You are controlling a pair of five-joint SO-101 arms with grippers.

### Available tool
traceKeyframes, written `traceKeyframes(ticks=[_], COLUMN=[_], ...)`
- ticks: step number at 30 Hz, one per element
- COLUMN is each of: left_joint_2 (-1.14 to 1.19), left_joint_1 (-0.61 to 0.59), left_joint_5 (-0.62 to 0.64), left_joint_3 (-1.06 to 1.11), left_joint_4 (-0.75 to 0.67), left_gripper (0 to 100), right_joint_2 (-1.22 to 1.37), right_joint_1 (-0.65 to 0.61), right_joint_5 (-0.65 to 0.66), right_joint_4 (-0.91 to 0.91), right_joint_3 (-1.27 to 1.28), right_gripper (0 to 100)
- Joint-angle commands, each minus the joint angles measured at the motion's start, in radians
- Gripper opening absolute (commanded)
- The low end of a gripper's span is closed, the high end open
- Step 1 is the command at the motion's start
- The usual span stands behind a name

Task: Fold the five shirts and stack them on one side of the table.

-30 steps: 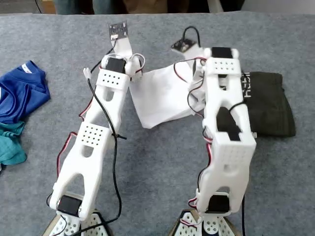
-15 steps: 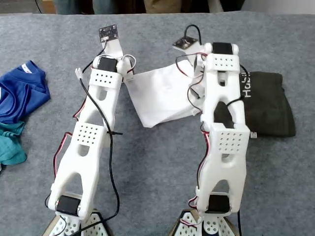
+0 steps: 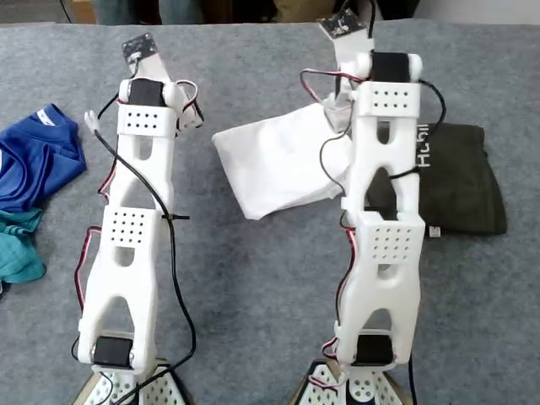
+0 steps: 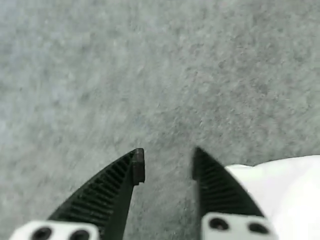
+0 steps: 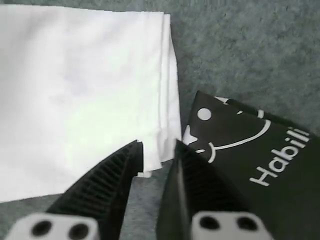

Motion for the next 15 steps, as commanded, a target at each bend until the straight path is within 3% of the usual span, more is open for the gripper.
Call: traceKeyframes(ticks=[1, 7, 15], left_joint_2=[-0.021, -0.015, -0.015], left_joint_1=[0.008, 0.015, 0.079], left_joint_5=[0.061, 0.100, 0.100], left_joint_3=[-0.047, -0.047, -0.047], left_joint_4=[0.060, 0.054, 0.049], left_gripper=[28, 28, 29], right_joint_2=[-0.015, -0.008, -0.005], right_joint_1=[-0.060, -0.135, -0.110], right_joint_5=[-0.141, -0.258, -0.351], right_joint_4=[0.009, 0.003, -0.011], right_joint_3=[0.077, 0.240, 0.283], right_gripper=[30.6, 34.0, 34.2])
